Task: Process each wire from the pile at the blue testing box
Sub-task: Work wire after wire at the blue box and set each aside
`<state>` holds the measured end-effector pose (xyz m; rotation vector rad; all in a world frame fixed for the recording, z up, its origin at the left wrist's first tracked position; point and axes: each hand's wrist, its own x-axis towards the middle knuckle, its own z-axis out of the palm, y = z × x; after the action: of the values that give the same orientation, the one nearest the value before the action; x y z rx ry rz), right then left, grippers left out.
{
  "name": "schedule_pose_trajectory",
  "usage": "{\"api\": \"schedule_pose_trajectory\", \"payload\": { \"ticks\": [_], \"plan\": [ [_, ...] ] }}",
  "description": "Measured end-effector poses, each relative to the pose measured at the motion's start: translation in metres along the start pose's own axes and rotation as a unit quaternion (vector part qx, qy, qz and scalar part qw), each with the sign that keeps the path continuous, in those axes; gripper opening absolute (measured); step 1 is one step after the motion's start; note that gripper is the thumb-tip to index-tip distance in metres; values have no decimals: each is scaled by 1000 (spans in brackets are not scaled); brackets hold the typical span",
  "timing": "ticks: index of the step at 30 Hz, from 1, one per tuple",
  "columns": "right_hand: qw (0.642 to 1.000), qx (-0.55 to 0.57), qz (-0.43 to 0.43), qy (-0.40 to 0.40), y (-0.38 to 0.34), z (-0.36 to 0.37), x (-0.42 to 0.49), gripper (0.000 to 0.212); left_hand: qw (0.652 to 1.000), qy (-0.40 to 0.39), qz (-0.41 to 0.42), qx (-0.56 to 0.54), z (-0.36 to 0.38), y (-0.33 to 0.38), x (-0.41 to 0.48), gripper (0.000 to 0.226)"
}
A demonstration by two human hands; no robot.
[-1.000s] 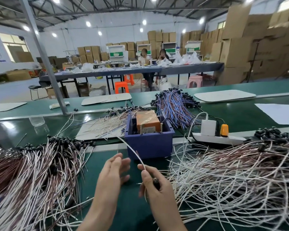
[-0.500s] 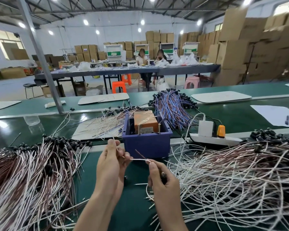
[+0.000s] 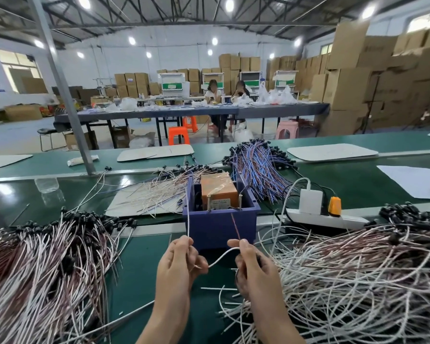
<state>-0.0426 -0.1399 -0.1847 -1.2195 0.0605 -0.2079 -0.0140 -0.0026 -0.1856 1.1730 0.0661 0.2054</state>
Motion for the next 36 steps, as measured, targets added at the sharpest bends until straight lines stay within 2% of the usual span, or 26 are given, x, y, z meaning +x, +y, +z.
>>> {"api": "schedule_pose_trajectory", "payload": {
  "ticks": [2,6,11,17,26,36],
  "plan": [
    [1000,7,-3,1,-3,-2,2,30,1000,6,-5,10,0,-1,-1,34],
    [1000,19,-2,22,-4,-7,4,22,1000,15,-5,21,2,-1,-4,42],
    [997,41,-7,59,-1,-8,7,20,999,20,19,34,1,-3,-4,30],
    [995,7,-47,93,-2,-4,13,12,995,34,48,79,-1,-6,-4,22],
    [977,14,-95,188,3,6,31,8,989,21,82,123,0,-10,-5,10],
    [974,6,-90,208,7,3,37,5,981,-12,112,158,5,-14,-17,20]
  ]
}}
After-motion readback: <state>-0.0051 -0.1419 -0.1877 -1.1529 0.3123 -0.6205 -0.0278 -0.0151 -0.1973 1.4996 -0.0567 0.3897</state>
